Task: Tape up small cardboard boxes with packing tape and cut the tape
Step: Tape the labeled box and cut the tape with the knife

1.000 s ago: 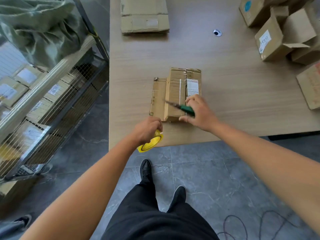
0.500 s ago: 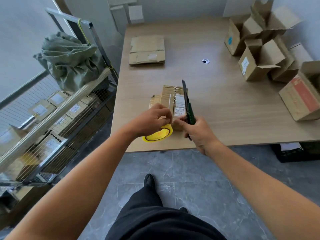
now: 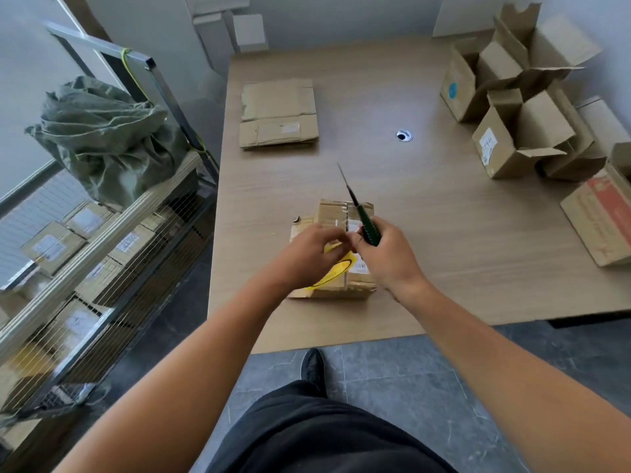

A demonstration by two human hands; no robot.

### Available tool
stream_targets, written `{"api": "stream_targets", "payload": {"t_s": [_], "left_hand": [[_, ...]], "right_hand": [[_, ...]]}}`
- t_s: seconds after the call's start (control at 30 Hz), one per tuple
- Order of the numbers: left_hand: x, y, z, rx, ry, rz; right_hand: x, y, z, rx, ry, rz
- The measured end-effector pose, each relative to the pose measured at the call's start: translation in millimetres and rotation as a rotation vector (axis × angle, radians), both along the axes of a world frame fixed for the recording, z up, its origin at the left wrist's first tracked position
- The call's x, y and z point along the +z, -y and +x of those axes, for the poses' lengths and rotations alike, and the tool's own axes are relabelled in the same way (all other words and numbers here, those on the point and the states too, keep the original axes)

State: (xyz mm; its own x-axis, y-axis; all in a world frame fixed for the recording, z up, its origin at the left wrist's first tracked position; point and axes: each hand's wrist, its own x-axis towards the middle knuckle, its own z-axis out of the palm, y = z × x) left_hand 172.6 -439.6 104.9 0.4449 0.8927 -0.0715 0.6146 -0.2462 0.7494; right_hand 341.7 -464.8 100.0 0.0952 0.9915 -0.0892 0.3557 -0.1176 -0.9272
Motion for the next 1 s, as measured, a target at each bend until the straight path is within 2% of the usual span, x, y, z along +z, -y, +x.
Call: {"api": "stream_targets", "payload": {"t_s": [0.13, 0.2, 0.27, 0.3, 0.33, 0.43, 0.47, 0.6, 0.87, 1.0], "left_hand": [[-8.7, -25.6, 2.7, 0.088, -0.017, -0.219], [-10.6, -38.1, 1.5, 0.057, 0.089, -0.359], [-6.9, -57.4, -9.9, 0.008, 0.251, -0.438], [-4.9, -71.4, -21.4, -0.033, 0.248, -0.437], [-3.6, -88.2, -35.6, -0.109, 0.146, -0.4], [1.4, -140.0, -64.2, -0.444, -0.474, -0.182], [-0.3, -154.3, -65.4, -0.461, -0.554, -0.152], [-16.6, -194.6, -43.8, -0.451, -0.589, -0.142], [-69.4, -222.9, -27.5, -0.354, -0.78, -0.062], [-93.6, -231.9, -29.9, -0.299, -0.787, -0.077]], "right_hand": [[-2.4, -32.8, 3.2, -0.141, 0.016, -0.02], [-4.9, -41.7, 9.9, -0.202, 0.014, -0.015], [-10.1, -46.7, 20.7, -0.304, -0.086, -0.019], [-13.0, -47.9, 24.8, -0.364, -0.154, -0.026], [-17.2, -48.6, 26.8, -0.407, -0.199, -0.036], [-36.0, -54.4, 15.7, -0.406, -0.215, -0.089], [-43.2, -59.7, 10.6, -0.412, -0.221, -0.115], [-69.5, -95.5, 16.6, -0.526, -0.245, -0.166], [-114.8, -139.4, 44.2, -0.497, -0.182, -0.362], [-134.4, -147.1, 47.2, -0.468, -0.256, -0.466]]}}
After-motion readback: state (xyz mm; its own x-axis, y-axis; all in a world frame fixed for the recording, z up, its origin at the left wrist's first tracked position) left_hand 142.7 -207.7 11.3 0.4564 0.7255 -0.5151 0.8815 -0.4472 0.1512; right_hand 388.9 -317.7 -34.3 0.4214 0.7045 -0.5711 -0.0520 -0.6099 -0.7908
